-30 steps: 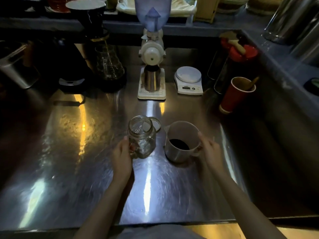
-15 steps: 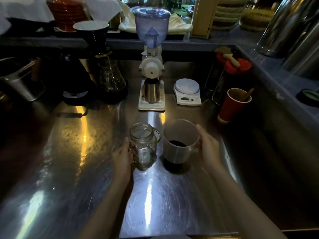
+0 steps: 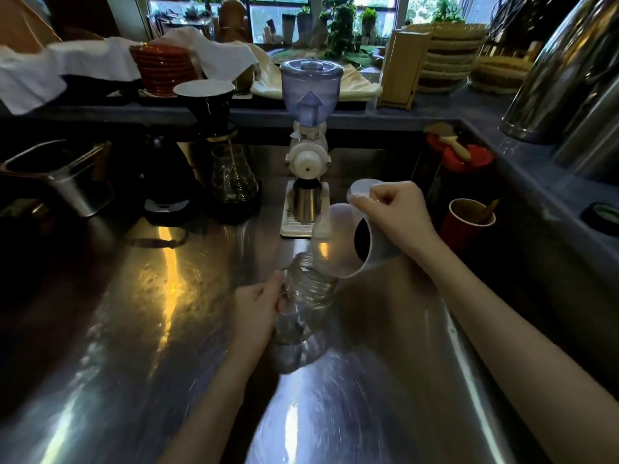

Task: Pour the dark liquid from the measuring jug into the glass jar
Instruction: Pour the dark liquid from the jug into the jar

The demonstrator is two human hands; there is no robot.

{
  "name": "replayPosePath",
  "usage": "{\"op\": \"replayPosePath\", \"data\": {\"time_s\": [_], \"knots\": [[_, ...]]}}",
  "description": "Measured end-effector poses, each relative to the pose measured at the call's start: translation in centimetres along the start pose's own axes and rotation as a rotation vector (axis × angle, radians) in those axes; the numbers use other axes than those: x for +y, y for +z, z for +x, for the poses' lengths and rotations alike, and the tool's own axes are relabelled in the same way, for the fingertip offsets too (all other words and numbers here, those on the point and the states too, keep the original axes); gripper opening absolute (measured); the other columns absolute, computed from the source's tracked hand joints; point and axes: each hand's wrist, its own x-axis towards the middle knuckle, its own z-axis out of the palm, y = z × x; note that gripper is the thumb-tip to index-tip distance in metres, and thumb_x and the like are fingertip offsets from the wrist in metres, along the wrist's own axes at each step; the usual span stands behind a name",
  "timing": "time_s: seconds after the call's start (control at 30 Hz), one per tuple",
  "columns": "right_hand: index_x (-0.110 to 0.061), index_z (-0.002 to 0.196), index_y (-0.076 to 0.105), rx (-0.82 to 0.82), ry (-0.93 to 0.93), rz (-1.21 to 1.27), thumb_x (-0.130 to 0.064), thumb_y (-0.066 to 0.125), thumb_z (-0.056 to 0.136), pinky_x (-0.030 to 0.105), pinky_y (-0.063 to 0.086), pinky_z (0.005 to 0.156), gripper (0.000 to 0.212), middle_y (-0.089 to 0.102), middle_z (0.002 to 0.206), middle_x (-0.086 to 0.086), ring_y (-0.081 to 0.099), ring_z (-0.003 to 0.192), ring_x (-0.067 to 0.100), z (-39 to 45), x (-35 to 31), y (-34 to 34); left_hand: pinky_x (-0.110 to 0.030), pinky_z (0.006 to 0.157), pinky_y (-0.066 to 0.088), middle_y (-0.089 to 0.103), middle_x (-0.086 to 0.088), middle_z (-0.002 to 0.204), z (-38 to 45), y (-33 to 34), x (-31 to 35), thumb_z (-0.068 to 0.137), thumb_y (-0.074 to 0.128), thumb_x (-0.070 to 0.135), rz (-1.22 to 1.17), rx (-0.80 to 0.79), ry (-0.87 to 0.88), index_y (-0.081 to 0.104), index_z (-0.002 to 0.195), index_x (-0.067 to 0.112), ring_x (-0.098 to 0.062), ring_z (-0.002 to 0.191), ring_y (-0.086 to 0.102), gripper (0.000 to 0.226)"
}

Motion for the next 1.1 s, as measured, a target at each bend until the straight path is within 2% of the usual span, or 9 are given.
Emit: {"op": "replayPosePath", "data": {"time_s": [0.13,0.2,0.3,0.37,0.53,0.67,0.87,1.0,1.1], "knots": [[0.001,0.046,0.041,-0.068,-0.164,-0.182,-0.014,0.064,0.081,0.019,0.031,0.053,0.045,0.039,0.045,0.011,0.036,0.047,0.011,1.0,-1.3,0.3,-0.028,0.053,0.029,0.04,-0.009,0.042,-0.4,0.5,0.6,0.086,0.055,0.024,0.079,-0.009,0.058,0.049,0.04,0.011,-0.017,0.042,0.036,0.048],[-0.013,0.042,0.035,-0.075,-0.237,-0.251,-0.01,0.064,0.08,0.016,0.028,0.057,0.048,0.032,0.042,-0.001,0.032,0.047,0.01,1.3,-1.7,0.5,-0.03,0.056,0.029,0.041,-0.012,0.047,-0.6,0.7,0.8,0.086,0.054,0.024,0.104,-0.021,0.077,0.051,0.043,0.009,-0.019,0.046,0.036,0.046],[-0.027,0.042,0.021,-0.094,-0.337,-0.322,-0.01,0.06,0.077,0.023,0.029,0.073,0.055,0.024,0.042,-0.01,0.033,0.048,0.013,1.5,-2.4,0.9,-0.031,0.056,0.028,0.04,-0.011,0.046,-0.7,0.9,0.8,0.087,0.053,0.025,0.115,-0.016,0.082,0.049,0.042,0.011,-0.019,0.046,0.034,0.047],[-0.031,0.043,0.019,-0.103,-0.393,-0.33,-0.014,0.056,0.075,0.027,0.032,0.074,0.052,0.024,0.042,-0.011,0.035,0.051,0.017,1.5,-2.6,1.1,-0.029,0.054,0.027,0.036,-0.008,0.042,-0.7,1.1,0.9,0.087,0.053,0.025,0.115,0.0,0.076,0.046,0.039,0.015,-0.017,0.043,0.032,0.049],[-0.032,0.043,0.017,-0.098,-0.441,-0.38,-0.027,0.049,0.074,0.041,0.046,0.066,0.045,0.024,0.046,-0.014,0.038,0.057,0.021,1.8,-2.8,1.2,-0.03,0.054,0.026,0.032,-0.001,0.039,-0.7,1.2,0.8,0.085,0.055,0.026,0.095,0.033,0.051,0.042,0.036,0.019,-0.016,0.042,0.029,0.052],[-0.034,0.044,0.016,-0.125,-0.525,-0.424,-0.033,0.042,0.074,0.035,0.04,0.065,0.04,0.024,0.047,-0.016,0.037,0.055,0.017,1.7,-3.6,1.3,-0.031,0.055,0.028,0.034,-0.004,0.04,-0.6,1.7,0.4,0.085,0.055,0.027,0.043,0.042,0.026,0.046,0.034,0.016,-0.018,0.043,0.032,0.053],[-0.034,0.045,0.012,-0.097,-0.581,-0.466,-0.027,0.046,0.074,0.031,0.036,0.064,0.045,0.022,0.046,-0.015,0.035,0.054,0.014,1.9,-4.1,1.5,-0.036,0.056,0.033,0.039,-0.009,0.046,-0.2,2.3,-0.1,0.078,0.059,0.034,-0.029,0.072,-0.007,0.051,0.035,0.016,-0.023,0.05,0.04,0.047],[-0.035,0.046,0.01,-0.073,-0.61,-0.465,-0.025,0.046,0.073,0.028,0.03,0.064,0.046,0.016,0.047,-0.019,0.033,0.052,0.014,2.1,-4.2,1.4,-0.037,0.057,0.037,0.044,-0.012,0.046,-0.2,2.6,0.1,0.069,0.057,0.048,-0.063,0.063,-0.035,0.053,0.036,0.015,-0.027,0.051,0.045,0.046],[-0.035,0.047,0.011,-0.067,-0.644,-0.462,-0.027,0.043,0.072,0.024,0.024,0.067,0.042,0.015,0.047,-0.019,0.033,0.052,0.013,2.2,-4.4,1.4,-0.036,0.057,0.036,0.041,-0.007,0.041,-0.2,2.8,0.1,0.078,0.058,0.035,-0.045,0.076,-0.029,0.051,0.034,0.016,-0.025,0.049,0.044,0.049]]}}
